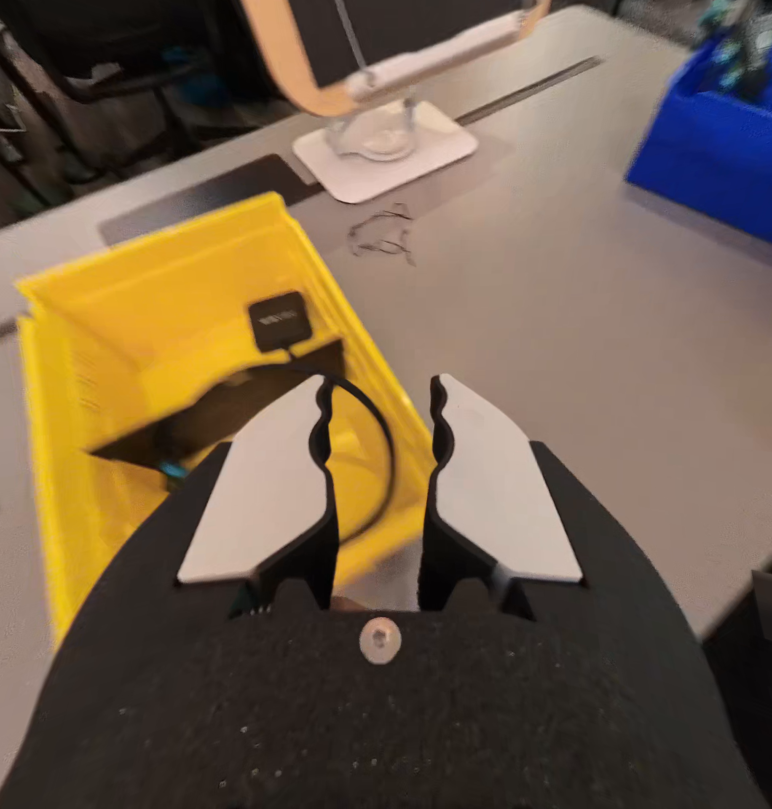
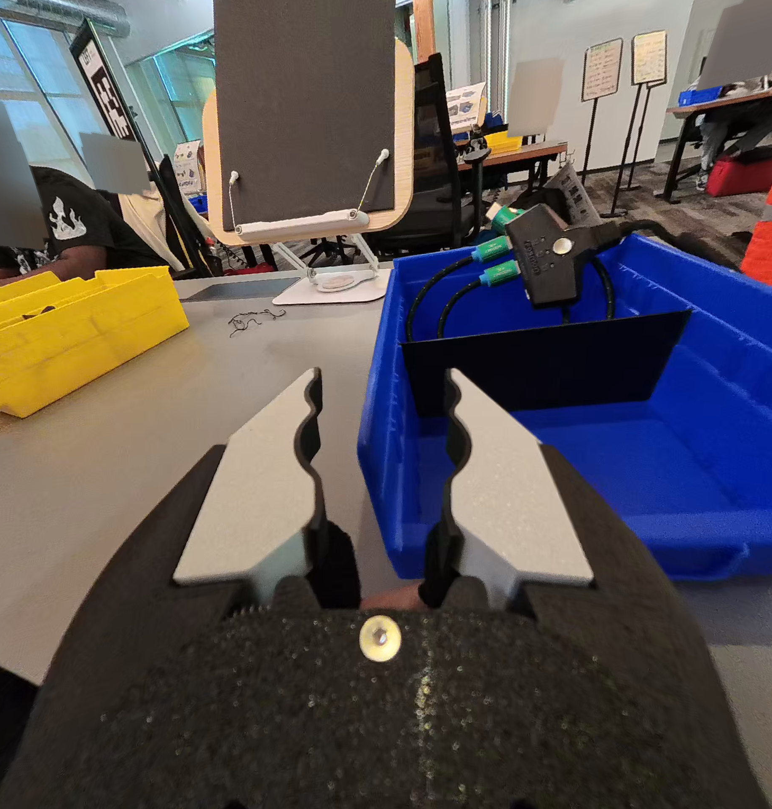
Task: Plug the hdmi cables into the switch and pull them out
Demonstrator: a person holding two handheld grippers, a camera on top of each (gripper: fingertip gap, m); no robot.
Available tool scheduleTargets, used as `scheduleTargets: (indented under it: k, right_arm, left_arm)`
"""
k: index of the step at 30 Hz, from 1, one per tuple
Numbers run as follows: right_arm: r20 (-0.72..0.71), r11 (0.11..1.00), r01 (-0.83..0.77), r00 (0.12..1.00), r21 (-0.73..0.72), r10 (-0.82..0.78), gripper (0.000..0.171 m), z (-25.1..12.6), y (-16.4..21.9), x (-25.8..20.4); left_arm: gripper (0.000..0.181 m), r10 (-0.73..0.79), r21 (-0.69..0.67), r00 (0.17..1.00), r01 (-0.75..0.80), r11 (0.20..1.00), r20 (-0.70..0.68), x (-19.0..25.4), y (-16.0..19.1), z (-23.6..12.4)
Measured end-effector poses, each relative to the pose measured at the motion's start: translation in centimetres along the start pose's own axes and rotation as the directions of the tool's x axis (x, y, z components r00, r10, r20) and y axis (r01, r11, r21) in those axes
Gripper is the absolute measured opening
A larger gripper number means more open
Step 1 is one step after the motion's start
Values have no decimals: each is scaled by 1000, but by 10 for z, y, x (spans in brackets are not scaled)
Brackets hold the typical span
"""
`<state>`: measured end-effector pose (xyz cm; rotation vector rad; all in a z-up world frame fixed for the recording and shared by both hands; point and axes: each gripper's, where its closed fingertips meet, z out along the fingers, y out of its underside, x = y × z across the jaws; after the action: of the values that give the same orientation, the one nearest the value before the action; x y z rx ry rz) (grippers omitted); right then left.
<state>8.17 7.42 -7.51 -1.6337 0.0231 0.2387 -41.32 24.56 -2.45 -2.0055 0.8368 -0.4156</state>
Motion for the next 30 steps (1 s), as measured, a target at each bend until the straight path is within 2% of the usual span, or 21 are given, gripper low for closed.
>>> scheduleTargets:
  k: [2,5,8,11,13,20,25,30]
  right_arm:
    - [10,1000,-8,1000,-13,9,55,4,2,-3]
    - [18,1000,-4,1000,-20,5,55,6,3,-8]
    - [17,999,16,1000,-30,-15,55,6,6,-8]
    - [-1,999,9,1000,-46,-9,55,4,11,-1]
    - [-14,998,-20,1000,-51,19,55,2,13,5]
    - [-43,996,-72,997,-48,70,55,-2,14,19]
    - [-37,997,-61,998,-51,59,55,4,14,15]
    - [-13,997,-64,998,-52,63,55,9,13,10]
  left_arm:
    - [43,56,-95,998,-52,994,41,-41,-21,28]
    - [55,157,-355,986,-169,919,-62,-77,-15,79]
    - [56,238,-502,953,-302,811,-188,-98,1,123]
    - [60,133,-599,955,-270,754,-264,-103,18,155]
    - [61,79,-644,960,-239,727,-267,-106,28,170]
    - [72,-15,-744,970,-177,644,-244,-109,52,192]
    - [76,34,-807,986,-155,570,-166,-116,75,198]
    - [46,38,-819,987,-150,554,-156,-112,75,192]
